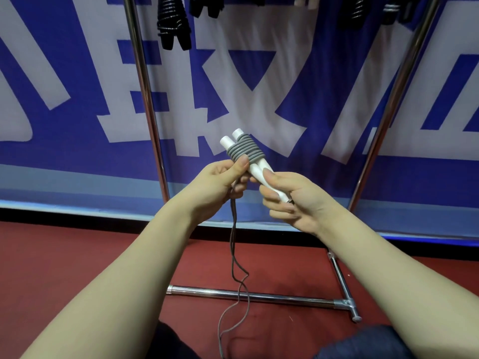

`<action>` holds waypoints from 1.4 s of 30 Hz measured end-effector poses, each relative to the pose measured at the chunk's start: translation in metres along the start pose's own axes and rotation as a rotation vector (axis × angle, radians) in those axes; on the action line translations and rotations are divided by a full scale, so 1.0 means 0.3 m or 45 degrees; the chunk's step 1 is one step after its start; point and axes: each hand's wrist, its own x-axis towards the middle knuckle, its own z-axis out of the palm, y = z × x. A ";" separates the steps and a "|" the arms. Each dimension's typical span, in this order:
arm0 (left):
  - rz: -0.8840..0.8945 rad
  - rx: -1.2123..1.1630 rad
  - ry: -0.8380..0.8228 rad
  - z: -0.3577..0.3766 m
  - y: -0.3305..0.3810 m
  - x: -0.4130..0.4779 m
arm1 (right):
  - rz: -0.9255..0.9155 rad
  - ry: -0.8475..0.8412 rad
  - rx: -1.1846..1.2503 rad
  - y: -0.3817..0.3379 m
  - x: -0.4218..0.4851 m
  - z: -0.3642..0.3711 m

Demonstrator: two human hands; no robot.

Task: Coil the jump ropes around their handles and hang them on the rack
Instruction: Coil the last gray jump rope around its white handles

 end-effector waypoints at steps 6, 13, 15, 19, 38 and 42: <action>-0.010 0.045 0.016 -0.012 -0.004 -0.008 | -0.106 0.154 -0.322 -0.008 0.002 0.013; -0.123 0.252 0.320 0.000 -0.004 0.001 | -0.324 0.403 -0.681 -0.014 0.004 0.030; -0.127 0.258 0.380 0.018 -0.002 0.008 | -0.339 0.451 -0.665 -0.014 0.010 0.028; -0.086 0.157 0.429 0.023 0.008 0.018 | -0.303 0.553 -0.640 -0.014 0.029 0.011; -0.200 0.127 0.438 0.051 0.010 0.019 | -0.701 0.877 -2.374 0.070 0.054 0.040; -0.123 0.151 0.375 0.033 -0.002 0.019 | -0.623 0.752 -2.038 0.070 0.031 0.036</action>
